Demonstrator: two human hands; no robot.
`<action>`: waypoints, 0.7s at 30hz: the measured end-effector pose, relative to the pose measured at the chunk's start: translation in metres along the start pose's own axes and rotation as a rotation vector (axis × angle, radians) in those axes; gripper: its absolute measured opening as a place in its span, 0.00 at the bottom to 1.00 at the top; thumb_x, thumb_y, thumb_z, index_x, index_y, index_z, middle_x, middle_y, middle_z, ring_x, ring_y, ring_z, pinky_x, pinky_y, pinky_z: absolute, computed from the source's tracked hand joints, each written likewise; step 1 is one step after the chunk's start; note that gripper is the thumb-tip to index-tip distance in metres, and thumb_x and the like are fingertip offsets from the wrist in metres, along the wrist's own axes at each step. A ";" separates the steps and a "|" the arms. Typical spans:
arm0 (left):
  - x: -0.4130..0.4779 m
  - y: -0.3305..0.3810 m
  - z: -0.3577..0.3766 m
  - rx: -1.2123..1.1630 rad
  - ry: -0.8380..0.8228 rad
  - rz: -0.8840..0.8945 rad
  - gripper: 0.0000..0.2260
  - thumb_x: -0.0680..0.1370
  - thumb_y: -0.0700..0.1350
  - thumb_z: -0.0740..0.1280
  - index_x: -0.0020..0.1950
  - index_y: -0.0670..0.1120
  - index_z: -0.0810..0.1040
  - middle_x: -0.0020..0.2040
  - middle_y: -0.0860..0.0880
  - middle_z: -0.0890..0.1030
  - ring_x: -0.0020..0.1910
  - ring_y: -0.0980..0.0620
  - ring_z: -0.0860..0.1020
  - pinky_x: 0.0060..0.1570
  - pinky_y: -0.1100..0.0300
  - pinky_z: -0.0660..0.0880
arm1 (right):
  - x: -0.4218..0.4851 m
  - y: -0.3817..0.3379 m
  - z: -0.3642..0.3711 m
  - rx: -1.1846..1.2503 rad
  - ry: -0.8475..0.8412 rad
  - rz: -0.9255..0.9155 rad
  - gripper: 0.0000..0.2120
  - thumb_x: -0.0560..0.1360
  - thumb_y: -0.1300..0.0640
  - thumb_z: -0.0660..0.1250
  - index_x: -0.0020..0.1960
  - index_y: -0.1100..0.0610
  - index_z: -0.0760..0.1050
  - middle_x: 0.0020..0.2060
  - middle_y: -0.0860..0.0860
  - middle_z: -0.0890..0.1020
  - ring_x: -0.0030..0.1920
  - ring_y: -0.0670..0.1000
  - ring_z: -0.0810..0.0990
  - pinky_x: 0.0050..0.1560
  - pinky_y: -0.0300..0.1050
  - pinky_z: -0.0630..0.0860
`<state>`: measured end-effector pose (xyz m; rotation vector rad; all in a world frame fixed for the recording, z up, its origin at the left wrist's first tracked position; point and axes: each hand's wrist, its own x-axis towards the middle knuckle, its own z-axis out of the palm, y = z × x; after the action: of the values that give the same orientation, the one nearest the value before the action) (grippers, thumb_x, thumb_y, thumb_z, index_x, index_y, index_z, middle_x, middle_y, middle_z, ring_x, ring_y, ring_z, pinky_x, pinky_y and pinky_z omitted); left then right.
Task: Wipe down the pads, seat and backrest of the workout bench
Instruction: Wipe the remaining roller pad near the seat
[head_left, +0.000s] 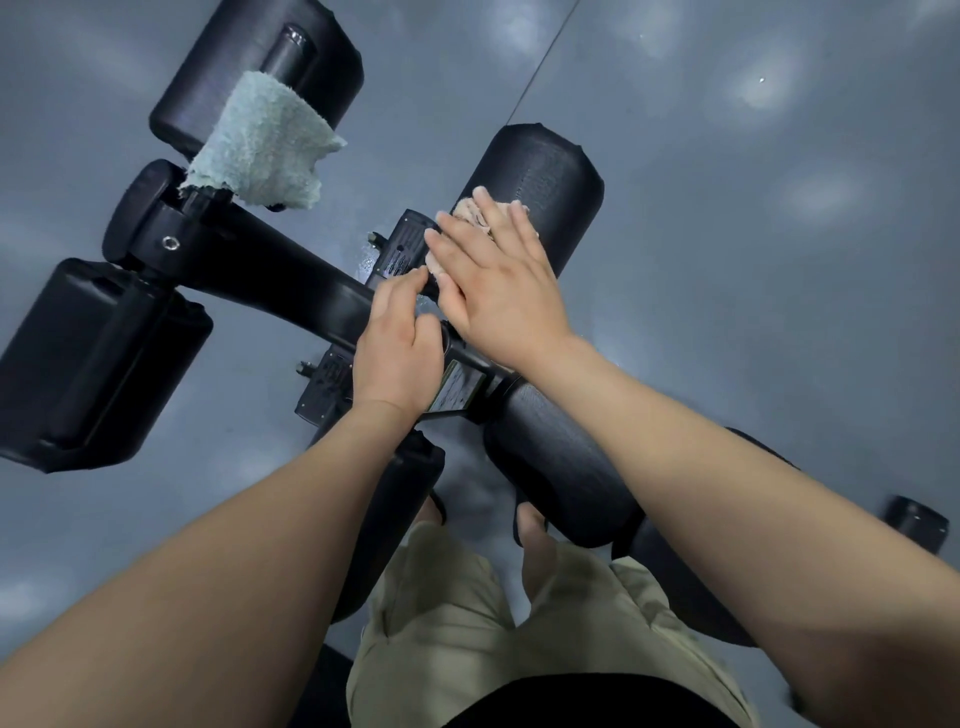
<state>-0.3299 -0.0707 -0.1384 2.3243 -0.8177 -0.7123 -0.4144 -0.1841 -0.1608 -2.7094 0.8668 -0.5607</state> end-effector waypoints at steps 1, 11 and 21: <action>0.000 0.000 0.000 0.001 -0.004 -0.007 0.21 0.79 0.43 0.55 0.71 0.54 0.72 0.69 0.58 0.71 0.62 0.56 0.73 0.58 0.57 0.70 | 0.003 0.000 0.000 -0.005 -0.008 -0.017 0.20 0.82 0.49 0.57 0.69 0.53 0.78 0.69 0.48 0.77 0.76 0.59 0.66 0.78 0.59 0.56; 0.000 0.004 0.000 0.009 0.012 -0.029 0.21 0.80 0.44 0.55 0.73 0.54 0.70 0.72 0.61 0.69 0.66 0.60 0.70 0.60 0.62 0.65 | -0.012 0.033 -0.009 -0.030 -0.022 -0.196 0.21 0.85 0.48 0.55 0.75 0.52 0.70 0.75 0.48 0.71 0.78 0.58 0.62 0.78 0.59 0.57; 0.001 0.001 0.002 0.018 0.019 -0.025 0.21 0.80 0.44 0.56 0.74 0.52 0.70 0.72 0.59 0.70 0.67 0.58 0.70 0.63 0.64 0.63 | -0.006 0.064 -0.014 -0.029 -0.053 -0.158 0.21 0.85 0.49 0.55 0.78 0.50 0.67 0.76 0.48 0.68 0.79 0.58 0.60 0.79 0.59 0.55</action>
<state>-0.3310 -0.0721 -0.1397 2.3575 -0.7915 -0.6952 -0.4570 -0.2329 -0.1711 -2.8228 0.6562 -0.5090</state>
